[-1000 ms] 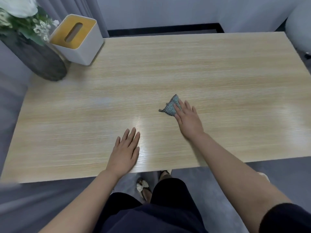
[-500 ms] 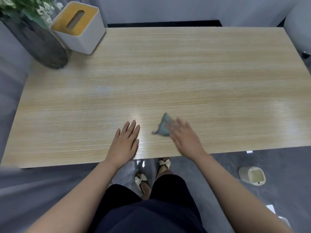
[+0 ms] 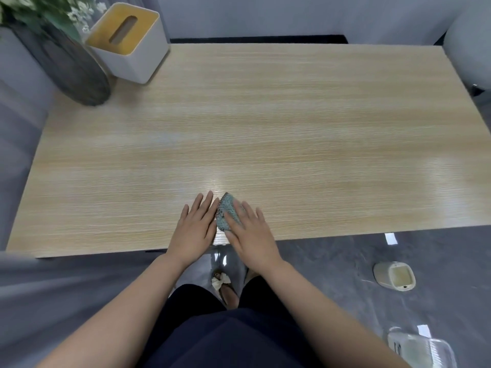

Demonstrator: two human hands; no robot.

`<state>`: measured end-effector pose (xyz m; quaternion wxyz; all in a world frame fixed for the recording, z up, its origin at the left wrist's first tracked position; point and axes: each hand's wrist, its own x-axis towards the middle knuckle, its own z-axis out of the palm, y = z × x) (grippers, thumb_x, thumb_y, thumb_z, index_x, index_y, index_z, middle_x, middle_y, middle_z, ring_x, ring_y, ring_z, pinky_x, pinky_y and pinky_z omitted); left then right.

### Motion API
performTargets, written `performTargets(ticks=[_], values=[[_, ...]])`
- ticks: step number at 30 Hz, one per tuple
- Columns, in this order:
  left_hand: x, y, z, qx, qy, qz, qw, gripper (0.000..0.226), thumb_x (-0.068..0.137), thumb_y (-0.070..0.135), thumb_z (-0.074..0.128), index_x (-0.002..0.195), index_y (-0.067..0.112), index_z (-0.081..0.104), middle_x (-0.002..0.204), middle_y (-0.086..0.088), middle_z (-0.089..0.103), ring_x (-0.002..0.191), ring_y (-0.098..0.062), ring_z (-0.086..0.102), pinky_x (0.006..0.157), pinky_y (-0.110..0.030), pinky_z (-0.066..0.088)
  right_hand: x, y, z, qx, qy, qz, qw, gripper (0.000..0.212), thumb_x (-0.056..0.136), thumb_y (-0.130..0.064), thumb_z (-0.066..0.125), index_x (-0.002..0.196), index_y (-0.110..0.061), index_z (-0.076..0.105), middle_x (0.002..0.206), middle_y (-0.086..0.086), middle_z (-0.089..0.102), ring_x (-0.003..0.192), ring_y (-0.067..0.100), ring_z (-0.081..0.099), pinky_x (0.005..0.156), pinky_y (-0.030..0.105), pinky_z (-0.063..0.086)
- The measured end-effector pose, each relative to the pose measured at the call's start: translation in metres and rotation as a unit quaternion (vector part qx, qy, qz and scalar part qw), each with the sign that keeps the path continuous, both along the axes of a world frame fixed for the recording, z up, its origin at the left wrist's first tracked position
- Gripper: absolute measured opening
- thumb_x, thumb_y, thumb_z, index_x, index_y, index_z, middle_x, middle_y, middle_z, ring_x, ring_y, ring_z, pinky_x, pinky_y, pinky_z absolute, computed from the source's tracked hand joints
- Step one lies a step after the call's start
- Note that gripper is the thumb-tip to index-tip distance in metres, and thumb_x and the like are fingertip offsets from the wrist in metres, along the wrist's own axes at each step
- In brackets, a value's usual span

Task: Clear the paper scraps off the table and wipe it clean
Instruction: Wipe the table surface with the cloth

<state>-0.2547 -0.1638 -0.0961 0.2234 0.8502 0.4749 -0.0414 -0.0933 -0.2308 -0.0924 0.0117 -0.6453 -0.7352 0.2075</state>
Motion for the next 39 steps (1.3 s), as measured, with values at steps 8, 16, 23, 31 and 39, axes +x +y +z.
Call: performTargets(ticks=[8, 16, 23, 31, 39], values=[[-0.001, 0.0, -0.001, -0.01, -0.019, 0.005, 1.0, 0.078, 0.079, 0.053, -0.004, 0.15, 0.023, 0.007, 0.15, 0.015, -0.011, 0.139, -0.005, -0.014, 0.115, -0.037, -0.002, 0.036, -0.009, 0.019, 0.078, 0.112, -0.225, 0.965, 0.045, 0.092, -0.042, 0.054, 0.129, -0.016, 0.054, 0.121, 0.001, 0.057, 0.115, 0.02, 0.046, 0.096, 0.028, 0.032], [-0.014, -0.01, -0.003, -0.007, -0.064, -0.001, 0.998, 0.073, 0.084, 0.049, 0.003, 0.148, 0.018, 0.018, 0.152, 0.01, 0.002, 0.141, -0.01, -0.004, 0.115, -0.037, 0.003, 0.037, 0.001, 0.038, 0.05, 0.255, -0.356, 0.898, 0.01, 0.087, -0.021, 0.062, 0.082, -0.017, 0.053, 0.086, 0.002, 0.055, 0.081, 0.015, 0.05, 0.062, 0.014, 0.031], [-0.014, -0.014, -0.004, 0.006, -0.067, 0.018, 0.998, 0.073, 0.084, 0.046, 0.001, 0.148, 0.018, 0.024, 0.153, 0.008, 0.006, 0.142, -0.011, -0.001, 0.113, -0.034, 0.0, 0.046, 0.005, 0.084, 0.115, 0.287, -0.284, 0.908, 0.013, 0.085, -0.015, 0.058, 0.079, -0.022, 0.048, 0.087, 0.004, 0.059, 0.076, 0.015, 0.051, 0.065, 0.029, 0.04], [-0.031, -0.012, -0.004, 0.0, -0.044, 0.047, 0.998, 0.075, 0.083, 0.053, 0.0, 0.149, 0.022, 0.017, 0.153, 0.013, -0.001, 0.141, -0.004, -0.008, 0.115, -0.039, -0.002, 0.041, 0.003, 0.023, 0.055, 0.026, -0.029, 0.998, 0.061, 0.091, -0.056, 0.031, 0.133, -0.018, 0.051, 0.147, 0.004, 0.039, 0.138, 0.024, 0.032, 0.114, 0.044, 0.024], [-0.054, -0.001, -0.002, 0.014, -0.03, 0.098, 0.995, 0.075, 0.084, 0.054, -0.002, 0.15, 0.021, 0.012, 0.154, 0.012, -0.002, 0.14, -0.004, -0.012, 0.115, -0.038, -0.002, 0.041, 0.014, 0.0, 0.009, -0.049, -0.005, 0.999, 0.083, 0.078, -0.079, -0.002, 0.146, -0.031, -0.005, 0.156, -0.005, -0.013, 0.144, 0.019, -0.017, 0.114, 0.044, -0.016]])
